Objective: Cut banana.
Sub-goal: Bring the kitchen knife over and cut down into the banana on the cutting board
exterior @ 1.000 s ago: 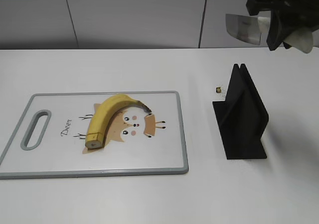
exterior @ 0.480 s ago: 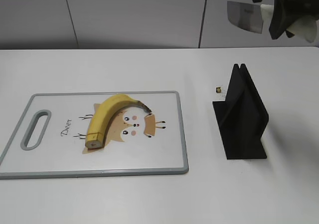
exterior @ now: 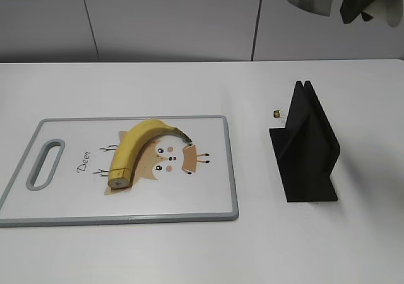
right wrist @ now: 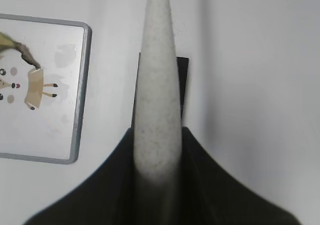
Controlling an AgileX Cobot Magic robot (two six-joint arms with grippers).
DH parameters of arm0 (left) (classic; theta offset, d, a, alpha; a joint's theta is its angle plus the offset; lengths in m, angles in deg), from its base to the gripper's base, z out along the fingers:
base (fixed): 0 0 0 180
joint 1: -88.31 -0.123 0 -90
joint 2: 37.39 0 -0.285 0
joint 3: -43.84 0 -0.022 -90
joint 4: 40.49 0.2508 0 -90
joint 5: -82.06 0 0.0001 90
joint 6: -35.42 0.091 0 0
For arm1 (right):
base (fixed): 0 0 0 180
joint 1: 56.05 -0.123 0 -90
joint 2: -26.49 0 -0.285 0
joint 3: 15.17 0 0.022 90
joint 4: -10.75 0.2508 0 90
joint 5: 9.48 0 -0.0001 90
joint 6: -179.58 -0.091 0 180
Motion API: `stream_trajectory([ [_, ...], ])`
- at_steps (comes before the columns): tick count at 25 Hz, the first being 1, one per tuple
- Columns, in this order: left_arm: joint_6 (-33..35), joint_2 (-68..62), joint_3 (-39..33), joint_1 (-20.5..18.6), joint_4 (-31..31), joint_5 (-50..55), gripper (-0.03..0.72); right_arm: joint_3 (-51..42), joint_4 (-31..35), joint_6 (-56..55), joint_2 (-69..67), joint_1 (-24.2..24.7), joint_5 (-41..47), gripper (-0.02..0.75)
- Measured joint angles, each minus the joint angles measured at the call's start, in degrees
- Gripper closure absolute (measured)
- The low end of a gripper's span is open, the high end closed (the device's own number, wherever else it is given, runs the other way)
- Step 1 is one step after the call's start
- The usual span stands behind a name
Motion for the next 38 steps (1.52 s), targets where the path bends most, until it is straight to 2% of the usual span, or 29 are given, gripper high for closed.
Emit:
stream_trajectory([
  [7, 0.3, -0.6, 0.5, 0.0, -1.6, -0.1, 0.166, 0.0, 0.8, 8.3, 0.0, 0.0, 0.0, 0.575],
  [11, 0.7, -6.2, 3.0, 0.0, -3.8, -3.8, 0.166, 0.0, 1.5, 15.4, 0.0, 0.0, 0.0, 0.575],
  [15, 5.4, -14.9, 6.4, 0.0, -7.1, -8.4, 0.166, 0.0, 5.3, 24.1, -0.2, 0.0, 0.0, 0.575],
  [22, 21.0, -33.3, 15.4, 0.0, -14.2, -10.9, 0.163, 0.0, 10.3, 37.7, -0.8, 0.0, -1.5, 0.575],
  [28, 34.0, -46.9, 25.0, 0.0, -18.9, -13.6, 0.098, 0.0, 16.2, 48.0, -3.5, 0.0, -6.4, 0.575],
  [33, 43.9, -58.3, 34.7, 0.0, -21.8, -9.3, 0.077, 0.1, 17.7, 56.7, -5.9, 0.0, -9.3, 0.575],
  [38, 58.5, -67.7, 42.0, 0.0, -23.8, -2.4, 0.076, 0.1, 23.1, 66.4, -9.3, 0.0, -9.5, 0.575],
])
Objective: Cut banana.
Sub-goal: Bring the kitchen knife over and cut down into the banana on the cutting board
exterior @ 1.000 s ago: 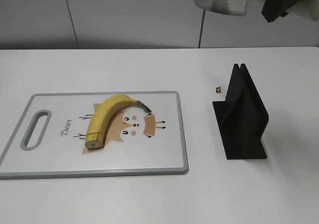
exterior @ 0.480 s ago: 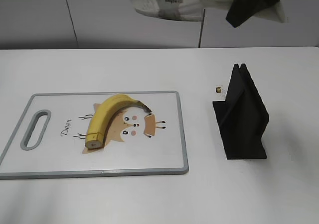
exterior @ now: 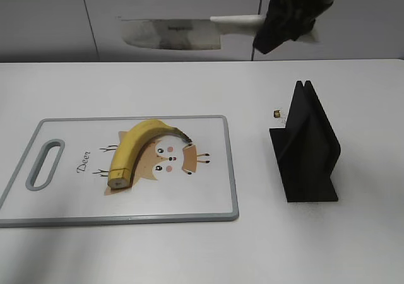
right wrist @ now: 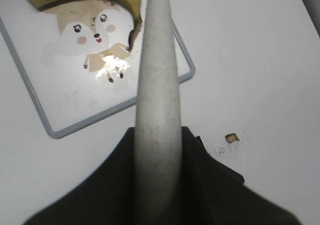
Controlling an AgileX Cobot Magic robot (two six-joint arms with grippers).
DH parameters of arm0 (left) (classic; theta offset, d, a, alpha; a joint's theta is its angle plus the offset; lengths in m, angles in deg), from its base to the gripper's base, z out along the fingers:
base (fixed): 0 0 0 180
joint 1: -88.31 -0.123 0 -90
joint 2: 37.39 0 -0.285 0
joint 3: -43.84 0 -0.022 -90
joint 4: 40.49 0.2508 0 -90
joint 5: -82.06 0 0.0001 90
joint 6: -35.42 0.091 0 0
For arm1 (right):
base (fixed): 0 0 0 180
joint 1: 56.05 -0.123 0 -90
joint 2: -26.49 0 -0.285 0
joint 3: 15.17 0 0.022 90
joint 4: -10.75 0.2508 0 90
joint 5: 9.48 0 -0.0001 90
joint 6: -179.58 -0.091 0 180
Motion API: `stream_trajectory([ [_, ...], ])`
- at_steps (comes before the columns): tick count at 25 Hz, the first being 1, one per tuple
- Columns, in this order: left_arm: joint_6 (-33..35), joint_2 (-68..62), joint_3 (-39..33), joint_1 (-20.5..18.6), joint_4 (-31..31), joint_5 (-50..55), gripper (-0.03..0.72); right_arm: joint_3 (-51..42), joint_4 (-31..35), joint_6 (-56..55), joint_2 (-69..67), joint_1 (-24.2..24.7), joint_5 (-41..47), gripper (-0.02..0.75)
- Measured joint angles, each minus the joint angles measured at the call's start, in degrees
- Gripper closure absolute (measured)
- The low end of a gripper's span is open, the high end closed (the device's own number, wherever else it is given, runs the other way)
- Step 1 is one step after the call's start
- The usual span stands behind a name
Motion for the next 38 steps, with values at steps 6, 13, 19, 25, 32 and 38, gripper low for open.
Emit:
stream_trajectory([
  [6, 11.6, -7.2, 1.9, 0.1, -4.2, 4.4, 0.076, 0.0, 6.8, 15.3, -3.4, 0.0, 0.6, 0.575],
  [13, 23.3, -11.3, 1.9, 0.1, -8.0, 5.6, 0.076, 0.9, 13.0, 26.1, -7.8, 0.0, 3.1, 0.575],
  [19, 24.2, -15.5, 1.9, 2.3, -8.1, 5.5, 0.076, 1.3, 16.3, 29.8, -10.4, 0.0, 3.1, 0.575],
  [25, 24.4, -19.5, 1.9, 5.8, -4.7, 1.0, 0.079, 1.4, 17.3, 31.0, -11.6, 0.0, 3.1, 0.575],
  [32, 24.4, -22.8, 1.9, 5.8, -4.4, -0.6, 0.09, 1.6, 19.4, 32.4, -12.0, -0.4, 3.1, 0.575],
  [38, 24.4, -23.8, 1.9, 5.8, -3.4, -0.7, 0.105, 1.6, 19.9, 32.5, -12.4, -1.1, 2.2, 0.575],
])
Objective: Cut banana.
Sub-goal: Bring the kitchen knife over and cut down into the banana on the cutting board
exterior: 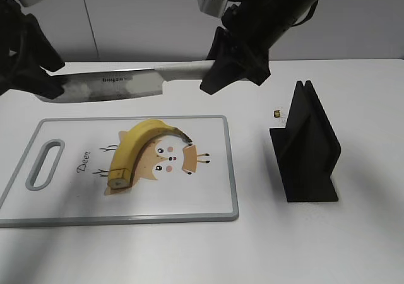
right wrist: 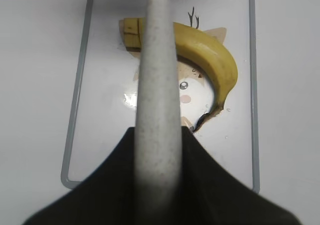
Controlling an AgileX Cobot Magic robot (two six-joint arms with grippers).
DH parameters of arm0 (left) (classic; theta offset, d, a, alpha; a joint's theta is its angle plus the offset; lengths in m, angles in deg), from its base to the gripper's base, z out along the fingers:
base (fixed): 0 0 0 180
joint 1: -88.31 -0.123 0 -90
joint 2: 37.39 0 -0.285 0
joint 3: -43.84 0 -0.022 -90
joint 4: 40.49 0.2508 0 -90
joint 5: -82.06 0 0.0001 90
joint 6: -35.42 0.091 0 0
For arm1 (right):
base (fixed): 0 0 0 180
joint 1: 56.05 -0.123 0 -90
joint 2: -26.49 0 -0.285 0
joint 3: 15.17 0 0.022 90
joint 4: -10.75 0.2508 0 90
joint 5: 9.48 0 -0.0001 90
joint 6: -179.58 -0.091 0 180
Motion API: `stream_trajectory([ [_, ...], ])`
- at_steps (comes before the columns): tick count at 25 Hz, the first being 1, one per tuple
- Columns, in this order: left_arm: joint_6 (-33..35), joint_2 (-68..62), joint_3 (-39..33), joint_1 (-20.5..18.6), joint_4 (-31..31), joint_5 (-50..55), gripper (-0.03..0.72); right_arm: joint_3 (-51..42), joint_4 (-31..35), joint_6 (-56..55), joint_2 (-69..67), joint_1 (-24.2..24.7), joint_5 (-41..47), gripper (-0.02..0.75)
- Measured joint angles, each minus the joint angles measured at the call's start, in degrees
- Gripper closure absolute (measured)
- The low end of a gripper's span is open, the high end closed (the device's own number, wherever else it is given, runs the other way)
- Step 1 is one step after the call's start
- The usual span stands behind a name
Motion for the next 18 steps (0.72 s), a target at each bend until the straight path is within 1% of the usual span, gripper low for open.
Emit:
stream_trajectory([
  [2, 0.0, 0.0, 0.0, 0.0, 0.9, 0.0, 0.137, 0.0, 0.0, 0.0, 0.0, 0.0, -0.3, 0.575],
  [6, 0.0, 0.0, 0.0, 0.0, 1.4, 0.0, 0.224, 0.0, 0.7, 0.0, 0.0, 0.0, -0.4, 0.575],
  [8, 0.0, -0.1, 0.0, 0.0, 1.5, 0.0, 0.253, 0.0, 0.9, 0.0, 0.0, 0.0, -0.4, 0.575],
  [16, 0.0, -1.4, 0.0, 0.0, 1.2, 0.4, 0.278, 0.0, 1.0, 0.1, 0.0, 0.0, -0.4, 0.575],
  [18, 0.0, -1.4, 0.0, 0.0, 1.0, 0.1, 0.297, 0.0, 1.1, 0.1, 0.0, 0.0, -0.4, 0.575],
])
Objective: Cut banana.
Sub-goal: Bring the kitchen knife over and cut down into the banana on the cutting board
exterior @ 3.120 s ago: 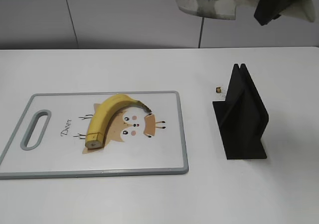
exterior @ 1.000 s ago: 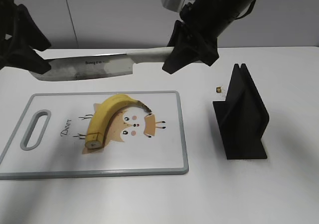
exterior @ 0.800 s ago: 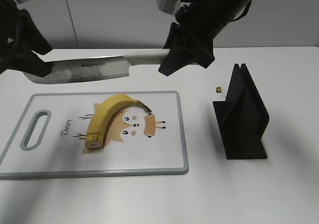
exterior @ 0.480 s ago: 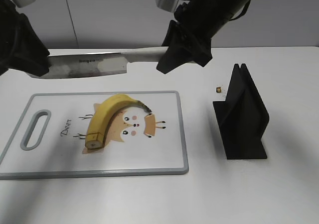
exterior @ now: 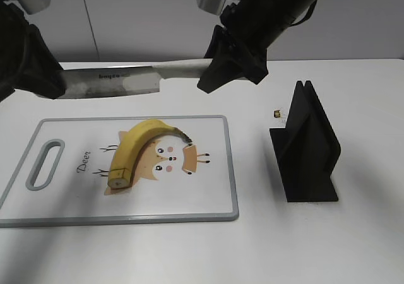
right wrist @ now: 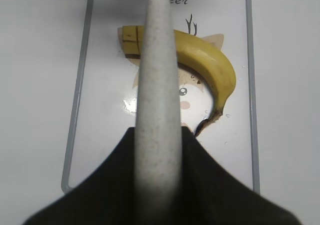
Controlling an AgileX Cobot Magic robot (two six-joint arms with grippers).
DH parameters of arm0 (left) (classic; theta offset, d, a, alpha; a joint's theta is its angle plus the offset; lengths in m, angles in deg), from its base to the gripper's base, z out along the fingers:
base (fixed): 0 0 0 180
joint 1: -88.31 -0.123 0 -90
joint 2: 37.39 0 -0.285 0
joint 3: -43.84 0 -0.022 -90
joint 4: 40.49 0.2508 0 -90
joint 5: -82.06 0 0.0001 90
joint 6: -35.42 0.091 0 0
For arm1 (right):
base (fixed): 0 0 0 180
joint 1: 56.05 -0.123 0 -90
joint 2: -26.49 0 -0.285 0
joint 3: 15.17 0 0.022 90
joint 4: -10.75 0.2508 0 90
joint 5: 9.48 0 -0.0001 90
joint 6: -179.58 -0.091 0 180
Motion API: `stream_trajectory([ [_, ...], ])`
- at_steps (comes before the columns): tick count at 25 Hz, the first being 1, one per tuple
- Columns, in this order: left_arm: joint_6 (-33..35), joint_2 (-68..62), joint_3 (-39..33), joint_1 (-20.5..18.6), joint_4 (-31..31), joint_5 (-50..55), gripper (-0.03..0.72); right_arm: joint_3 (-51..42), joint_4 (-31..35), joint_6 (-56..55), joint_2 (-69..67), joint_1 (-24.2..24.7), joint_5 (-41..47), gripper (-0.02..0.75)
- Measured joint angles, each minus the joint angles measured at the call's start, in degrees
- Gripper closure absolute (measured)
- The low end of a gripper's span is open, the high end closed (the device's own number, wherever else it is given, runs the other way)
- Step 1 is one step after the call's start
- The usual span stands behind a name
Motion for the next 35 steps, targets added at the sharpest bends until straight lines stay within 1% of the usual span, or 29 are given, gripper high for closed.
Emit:
stream_trajectory([
  [1, 0.0, 0.0, 0.0, 0.0, 0.0, 0.0, 0.317, 0.0, 0.1, 0.0, 0.0, 0.0, 0.0, 0.575],
  [3, 0.0, 0.0, 0.0, 0.0, -0.1, 0.0, 0.384, 0.0, 0.6, -0.1, 0.0, 0.0, -0.3, 0.575],
  [5, 0.0, 0.0, 0.0, 0.0, -0.1, 0.0, 0.507, 0.0, 0.9, -0.3, 0.0, 0.0, -0.5, 0.575],
  [6, 0.0, 0.0, 0.0, 0.0, -0.1, 0.1, 0.585, 0.0, 1.0, -0.7, 0.0, 0.0, -0.7, 0.575],
  [7, 0.1, 0.0, 0.0, 0.0, 0.0, 0.5, 0.633, 0.0, 0.9, -1.2, 0.0, 0.0, -0.9, 0.575],
  [9, 0.1, 0.0, 0.0, 0.1, 0.1, 1.3, 0.681, 0.0, 0.6, -2.1, 0.0, 0.0, -0.8, 0.574],
  [14, 0.5, -0.6, -1.1, 0.6, 0.0, 0.9, 0.695, 0.0, -3.3, -5.5, 0.0, -0.3, 0.6, 0.573],
  [18, 0.5, -0.8, -4.3, 3.1, 1.0, -3.4, 0.697, 0.0, -5.7, -6.2, -0.1, -0.5, 1.4, 0.573],
  [20, 0.0, -1.3, -5.8, 4.6, 2.0, -5.9, 0.697, 0.0, -8.4, -6.6, -0.7, -1.2, 1.6, 0.573],
  [23, -1.8, -2.3, -7.4, 5.5, 3.3, -8.0, 0.697, -0.2, -10.7, -8.7, -2.5, -2.3, 1.7, 0.573],
  [25, -2.4, -2.7, -7.8, 5.5, 4.9, -8.0, 0.697, -1.6, -11.7, -9.4, -3.5, -3.4, 0.2, 0.573],
  [30, -4.3, -3.0, -8.3, 5.5, 8.8, -8.0, 0.697, -5.9, -13.5, -10.2, -3.9, -6.0, -6.6, 0.573],
  [35, -4.7, -4.8, -9.0, 5.6, 8.1, -9.8, 0.697, -6.9, -14.3, -10.3, -4.1, -6.2, -8.5, 0.574],
])
